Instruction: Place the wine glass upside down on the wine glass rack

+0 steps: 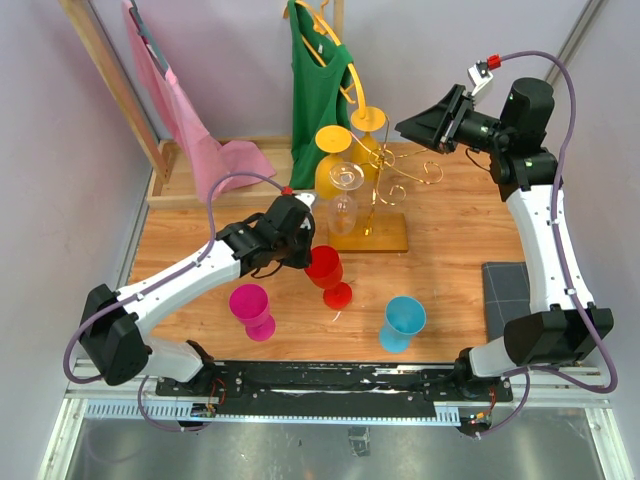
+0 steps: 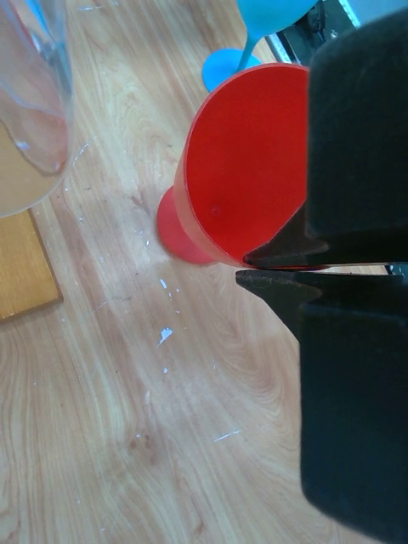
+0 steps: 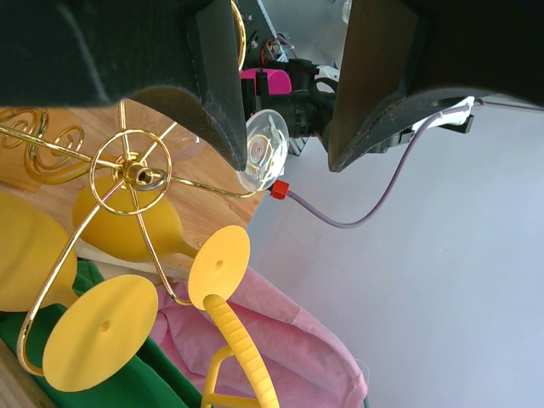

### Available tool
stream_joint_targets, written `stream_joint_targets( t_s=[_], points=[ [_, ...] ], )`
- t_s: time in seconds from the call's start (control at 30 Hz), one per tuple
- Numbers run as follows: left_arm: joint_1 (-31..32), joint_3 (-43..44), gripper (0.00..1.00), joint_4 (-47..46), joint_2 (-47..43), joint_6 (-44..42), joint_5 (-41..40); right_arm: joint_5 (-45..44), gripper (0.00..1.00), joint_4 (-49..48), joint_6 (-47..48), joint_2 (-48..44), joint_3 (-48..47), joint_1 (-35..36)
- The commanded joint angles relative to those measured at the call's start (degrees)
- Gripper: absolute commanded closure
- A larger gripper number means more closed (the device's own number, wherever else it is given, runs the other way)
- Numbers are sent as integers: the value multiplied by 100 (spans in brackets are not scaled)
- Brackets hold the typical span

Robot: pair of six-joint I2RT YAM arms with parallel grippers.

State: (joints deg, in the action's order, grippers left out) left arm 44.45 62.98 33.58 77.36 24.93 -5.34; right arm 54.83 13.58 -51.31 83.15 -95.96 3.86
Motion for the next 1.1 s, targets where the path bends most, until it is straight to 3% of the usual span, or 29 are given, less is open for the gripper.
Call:
stream_joint_targets(
  t_s=[0.0,0.33,0.67,0.93,1.07],
  points=[
    [64,81,100,-35,-196,-15,-60,-25,55,-148,33,-175,2,-69],
    [64,850,100,676,-768,-523,1120,54,54,-224,64,-172,-83,-69],
    [-116,1640,100,203,-1375,-471,3366,79,53,-274,98,-168,-92,-79],
    [-1304,1173,100,-1905,-1838,888,5683,73,53,-295,121,-223,-93,-87],
    [-1816,680,100,-4091,-1898,2346,6496,72,53,-293,176,-275,-39,-95]
  ],
)
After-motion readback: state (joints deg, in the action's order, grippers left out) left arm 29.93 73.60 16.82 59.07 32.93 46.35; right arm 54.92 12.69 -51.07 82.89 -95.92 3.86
